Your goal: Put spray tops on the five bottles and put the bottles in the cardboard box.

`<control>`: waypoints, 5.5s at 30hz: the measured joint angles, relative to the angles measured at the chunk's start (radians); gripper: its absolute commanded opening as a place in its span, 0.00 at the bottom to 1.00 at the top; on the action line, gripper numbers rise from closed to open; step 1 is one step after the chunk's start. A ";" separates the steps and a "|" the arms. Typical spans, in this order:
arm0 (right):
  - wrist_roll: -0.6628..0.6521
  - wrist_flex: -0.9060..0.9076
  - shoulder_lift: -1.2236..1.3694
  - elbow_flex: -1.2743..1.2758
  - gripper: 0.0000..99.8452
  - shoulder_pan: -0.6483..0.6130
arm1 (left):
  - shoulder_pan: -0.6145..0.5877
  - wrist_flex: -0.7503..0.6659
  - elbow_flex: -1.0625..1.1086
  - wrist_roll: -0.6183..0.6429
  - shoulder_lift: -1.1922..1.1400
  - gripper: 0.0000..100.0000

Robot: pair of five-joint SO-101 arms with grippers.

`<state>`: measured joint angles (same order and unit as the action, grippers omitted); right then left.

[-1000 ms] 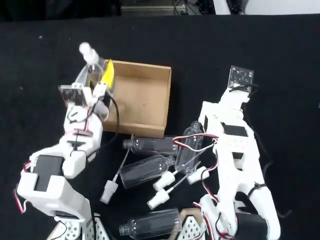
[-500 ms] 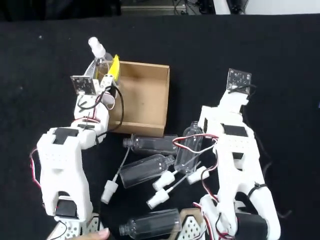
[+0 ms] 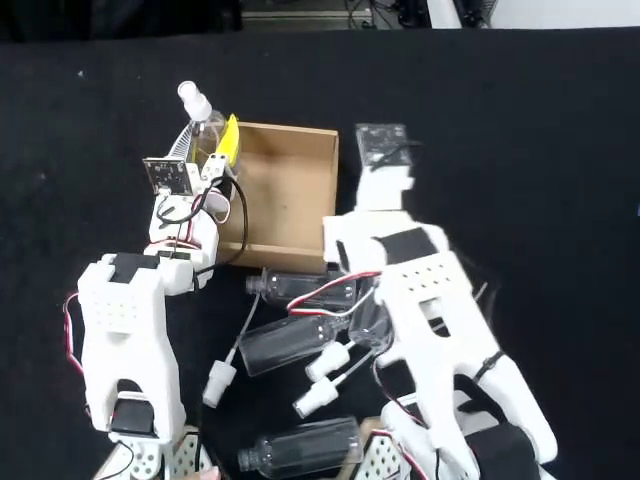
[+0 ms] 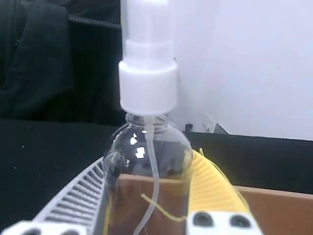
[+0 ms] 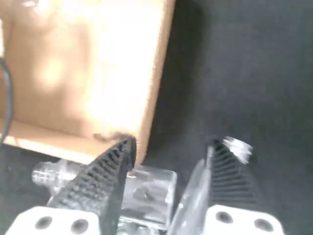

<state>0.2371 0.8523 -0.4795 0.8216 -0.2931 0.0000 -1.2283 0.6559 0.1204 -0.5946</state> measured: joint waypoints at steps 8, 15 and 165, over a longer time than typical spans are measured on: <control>0.002 -0.203 0.000 0.112 0.25 -0.020 | 0.000 0.000 0.000 0.000 0.000 0.03; 0.002 -0.358 0.000 0.193 0.24 -0.084 | 0.000 0.000 0.000 0.000 0.000 0.03; -0.361 -0.137 0.212 -0.003 0.24 -0.015 | -0.041 0.925 0.278 -0.213 0.775 0.35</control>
<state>-0.1235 0.7158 -0.2677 0.8186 -0.3084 -0.0414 -0.3030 0.9337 -0.0928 0.1803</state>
